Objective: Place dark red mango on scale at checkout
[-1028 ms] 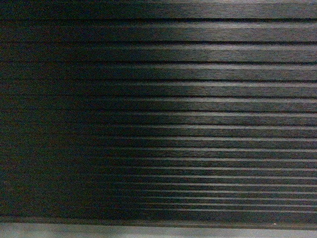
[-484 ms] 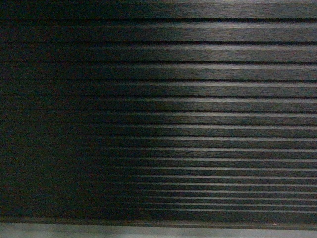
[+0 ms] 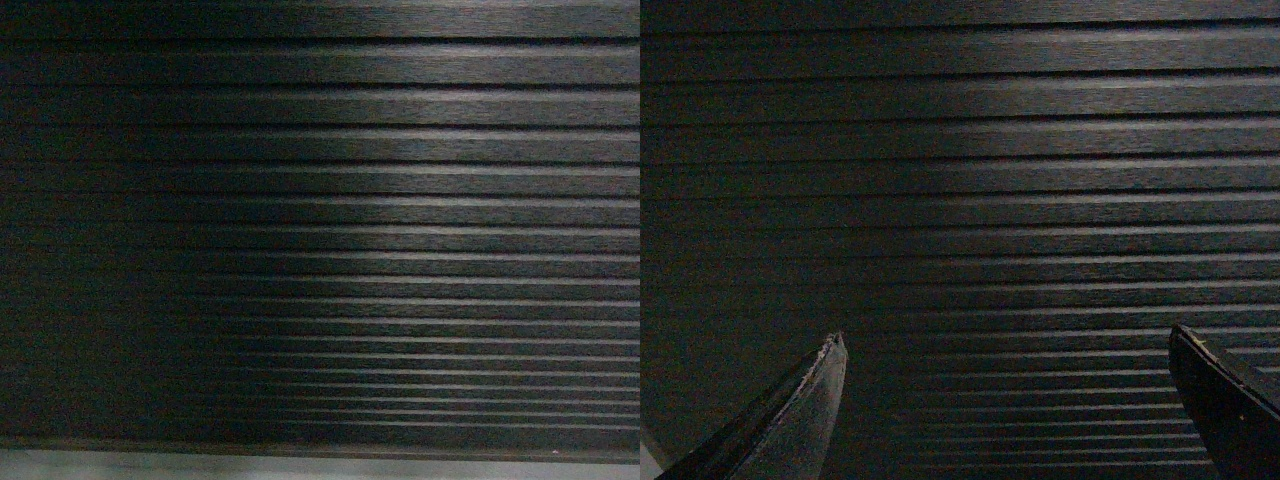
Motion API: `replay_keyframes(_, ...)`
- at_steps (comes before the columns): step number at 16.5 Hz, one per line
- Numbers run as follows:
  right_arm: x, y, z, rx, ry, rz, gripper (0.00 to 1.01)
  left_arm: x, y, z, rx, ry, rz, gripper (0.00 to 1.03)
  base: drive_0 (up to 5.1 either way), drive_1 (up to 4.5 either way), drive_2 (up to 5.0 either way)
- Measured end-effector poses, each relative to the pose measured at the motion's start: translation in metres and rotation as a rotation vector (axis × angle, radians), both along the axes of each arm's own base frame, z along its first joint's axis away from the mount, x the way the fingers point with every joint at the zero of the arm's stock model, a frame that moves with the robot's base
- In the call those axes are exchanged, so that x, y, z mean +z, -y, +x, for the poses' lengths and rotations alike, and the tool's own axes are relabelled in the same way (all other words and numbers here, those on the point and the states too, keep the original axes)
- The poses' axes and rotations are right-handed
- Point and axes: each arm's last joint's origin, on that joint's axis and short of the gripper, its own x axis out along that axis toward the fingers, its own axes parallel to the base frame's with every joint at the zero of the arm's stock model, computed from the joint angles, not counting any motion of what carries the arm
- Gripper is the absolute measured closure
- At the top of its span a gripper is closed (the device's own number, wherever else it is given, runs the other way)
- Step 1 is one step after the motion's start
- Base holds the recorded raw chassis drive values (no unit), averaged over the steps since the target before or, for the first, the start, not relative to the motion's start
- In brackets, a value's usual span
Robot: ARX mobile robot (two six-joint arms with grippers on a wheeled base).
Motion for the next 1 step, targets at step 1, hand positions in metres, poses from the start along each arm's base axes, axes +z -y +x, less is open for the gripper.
replay_keyframes(1, 0.0, 0.0, 0.0, 0.0, 0.0, 0.0, 0.03, 0.0, 0.0, 0.0, 0.0, 0.0, 0.0, 0.05, 0.0, 0.0, 0.0)
